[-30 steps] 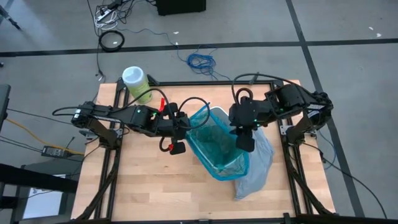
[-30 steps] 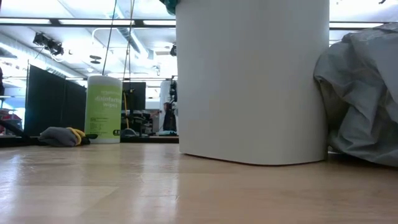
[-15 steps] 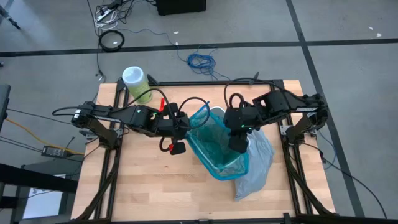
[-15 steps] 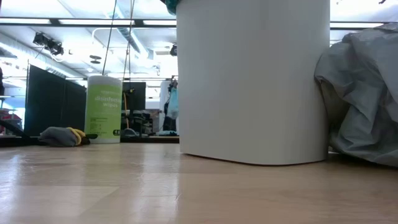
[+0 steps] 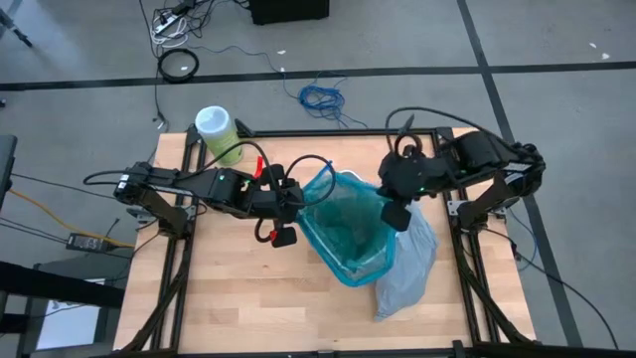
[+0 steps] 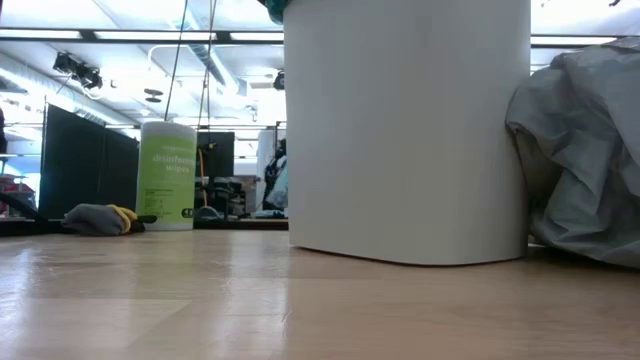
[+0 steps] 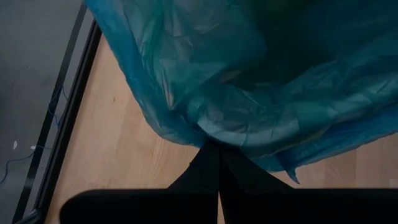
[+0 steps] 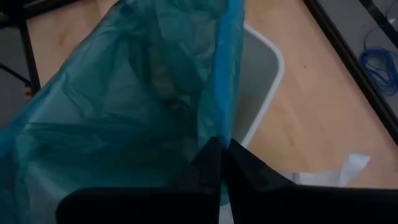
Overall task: Place trash/remove bag and relplace
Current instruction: Put the new blue trash bag into the trash bin
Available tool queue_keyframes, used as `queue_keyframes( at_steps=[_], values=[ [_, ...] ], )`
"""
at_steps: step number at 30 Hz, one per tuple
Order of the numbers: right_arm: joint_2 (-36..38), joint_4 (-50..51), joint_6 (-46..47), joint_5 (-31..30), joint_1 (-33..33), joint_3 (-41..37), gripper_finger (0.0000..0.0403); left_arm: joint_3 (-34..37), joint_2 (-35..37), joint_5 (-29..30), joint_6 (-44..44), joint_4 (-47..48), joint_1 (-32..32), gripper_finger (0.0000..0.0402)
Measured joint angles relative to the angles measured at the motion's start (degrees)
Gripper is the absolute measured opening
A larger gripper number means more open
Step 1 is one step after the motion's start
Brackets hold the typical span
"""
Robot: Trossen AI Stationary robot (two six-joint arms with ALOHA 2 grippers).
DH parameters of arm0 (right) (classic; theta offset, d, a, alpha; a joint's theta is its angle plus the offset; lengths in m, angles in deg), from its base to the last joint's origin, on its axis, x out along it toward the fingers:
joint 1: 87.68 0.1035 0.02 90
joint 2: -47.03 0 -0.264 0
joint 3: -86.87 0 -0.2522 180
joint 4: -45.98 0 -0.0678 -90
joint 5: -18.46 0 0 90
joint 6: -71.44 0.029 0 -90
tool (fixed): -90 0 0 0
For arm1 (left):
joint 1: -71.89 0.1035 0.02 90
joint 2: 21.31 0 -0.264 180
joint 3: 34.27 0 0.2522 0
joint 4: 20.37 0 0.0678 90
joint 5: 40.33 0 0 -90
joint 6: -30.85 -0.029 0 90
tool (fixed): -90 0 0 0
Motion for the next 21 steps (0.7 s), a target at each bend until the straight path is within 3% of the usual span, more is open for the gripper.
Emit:
queue_keyframes(
  at_steps=[12, 21],
  values=[
    [0.6, -0.1, 1.8, 0.1, 1.7, -12.7, 0.0001, 0.0, 0.0, 0.0, 0.0, 0.0, 0.0, 0.0001],
    [4.6, 0.0, 5.7, -0.7, 1.7, -14.6, 0.0000, 0.0, 0.0, 0.0, 0.0, 0.2, 0.0, 0.0001]
  ],
)
